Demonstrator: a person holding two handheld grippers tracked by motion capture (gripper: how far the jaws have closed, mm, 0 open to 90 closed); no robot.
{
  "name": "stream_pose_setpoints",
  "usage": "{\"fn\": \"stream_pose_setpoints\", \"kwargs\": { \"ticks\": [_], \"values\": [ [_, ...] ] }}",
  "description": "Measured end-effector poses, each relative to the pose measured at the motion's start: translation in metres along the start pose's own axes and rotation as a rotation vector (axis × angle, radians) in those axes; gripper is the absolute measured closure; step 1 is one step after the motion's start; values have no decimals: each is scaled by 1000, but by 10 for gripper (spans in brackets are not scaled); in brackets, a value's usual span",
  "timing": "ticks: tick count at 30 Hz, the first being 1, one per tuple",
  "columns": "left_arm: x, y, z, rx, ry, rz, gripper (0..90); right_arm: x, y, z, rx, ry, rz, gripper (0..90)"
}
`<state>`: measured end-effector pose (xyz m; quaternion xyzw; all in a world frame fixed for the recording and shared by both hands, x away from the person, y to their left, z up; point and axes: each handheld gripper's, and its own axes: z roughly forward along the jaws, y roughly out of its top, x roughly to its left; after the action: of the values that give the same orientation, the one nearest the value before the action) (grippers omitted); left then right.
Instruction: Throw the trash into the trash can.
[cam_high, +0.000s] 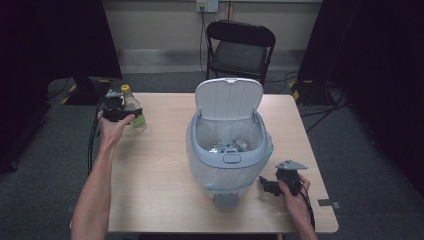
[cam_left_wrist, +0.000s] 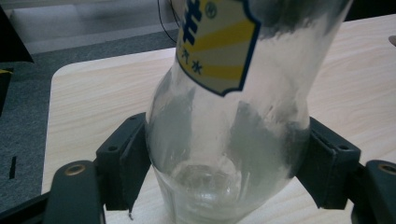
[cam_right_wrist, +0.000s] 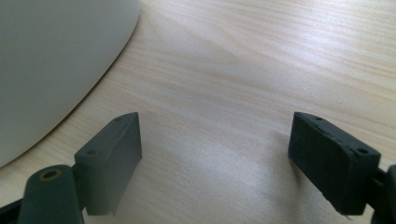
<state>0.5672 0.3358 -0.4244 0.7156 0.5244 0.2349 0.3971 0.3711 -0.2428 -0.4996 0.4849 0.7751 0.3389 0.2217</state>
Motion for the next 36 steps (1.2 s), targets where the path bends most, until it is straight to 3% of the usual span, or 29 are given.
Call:
{"fn": "stream_pose_setpoints", "kwargs": {
  "ticks": [5, 8, 13, 17, 21, 25, 28, 36],
  "values": [
    [-4, 0, -5, 20, 5, 13, 271, 0, 0, 0, 0, 0, 0, 163],
    [-5, 1, -9, 29, -29, 5, 279, 0, 0, 0, 0, 0, 0, 163],
    [-12, -7, -16, 10, -43, -3, 280, 0, 0, 0, 0, 0, 0, 163],
    [-19, -11, -23, 26, -42, 30, 280, 0, 0, 0, -1, 0, -1, 163],
    [-23, -17, -32, 17, -57, 20, 280, 0, 0, 0, 0, 0, 0, 163],
    [-29, -22, -43, 31, -47, 46, 280, 0, 0, 0, -2, -2, -1, 163],
    [-35, -24, -55, 12, -44, 64, 280, 0, 0, 0, -2, -2, -1, 163],
    [-58, -37, -78, 8, -90, 102, 280, 0, 0, 0, -2, -2, -1, 163]
  ]
}}
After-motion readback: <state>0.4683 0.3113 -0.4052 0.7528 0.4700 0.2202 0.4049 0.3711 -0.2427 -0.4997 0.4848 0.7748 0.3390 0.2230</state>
